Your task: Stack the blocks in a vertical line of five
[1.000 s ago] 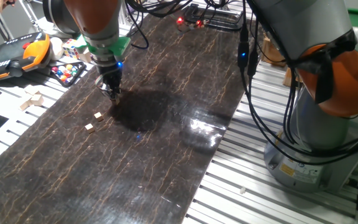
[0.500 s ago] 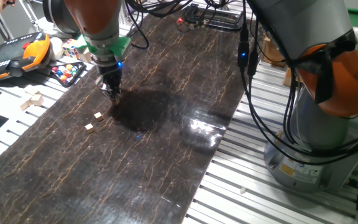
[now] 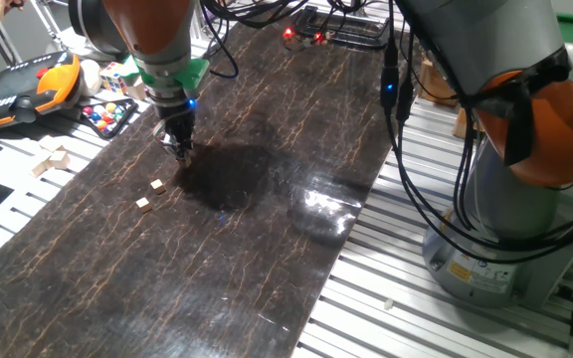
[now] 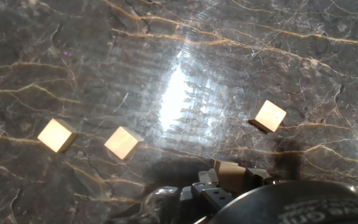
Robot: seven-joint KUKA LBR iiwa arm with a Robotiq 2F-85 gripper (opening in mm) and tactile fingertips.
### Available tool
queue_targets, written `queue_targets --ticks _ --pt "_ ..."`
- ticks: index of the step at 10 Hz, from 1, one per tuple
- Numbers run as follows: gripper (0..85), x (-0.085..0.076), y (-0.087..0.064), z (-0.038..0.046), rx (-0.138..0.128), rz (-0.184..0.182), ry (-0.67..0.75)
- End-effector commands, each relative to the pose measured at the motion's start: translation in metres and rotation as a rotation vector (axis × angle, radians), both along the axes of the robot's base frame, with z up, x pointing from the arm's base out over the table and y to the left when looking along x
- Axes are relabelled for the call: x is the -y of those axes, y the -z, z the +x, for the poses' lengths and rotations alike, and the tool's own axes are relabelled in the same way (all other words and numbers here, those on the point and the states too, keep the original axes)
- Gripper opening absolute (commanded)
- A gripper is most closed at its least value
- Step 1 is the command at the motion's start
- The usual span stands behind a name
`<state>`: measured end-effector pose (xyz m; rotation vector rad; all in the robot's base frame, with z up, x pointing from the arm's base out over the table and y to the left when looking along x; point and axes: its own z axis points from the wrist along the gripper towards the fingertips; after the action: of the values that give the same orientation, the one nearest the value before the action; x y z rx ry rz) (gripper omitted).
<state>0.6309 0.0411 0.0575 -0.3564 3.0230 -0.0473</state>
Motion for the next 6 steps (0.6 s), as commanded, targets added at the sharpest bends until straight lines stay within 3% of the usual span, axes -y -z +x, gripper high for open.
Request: queue_targets --ticks 1,6 --pt "33.3 -0.0001 0.0001 -0.0001 -0.002 0.003 -0.001" --pt "33.0 -0.0006 0.0 -0.0001 0.0 0.006 -0.011"
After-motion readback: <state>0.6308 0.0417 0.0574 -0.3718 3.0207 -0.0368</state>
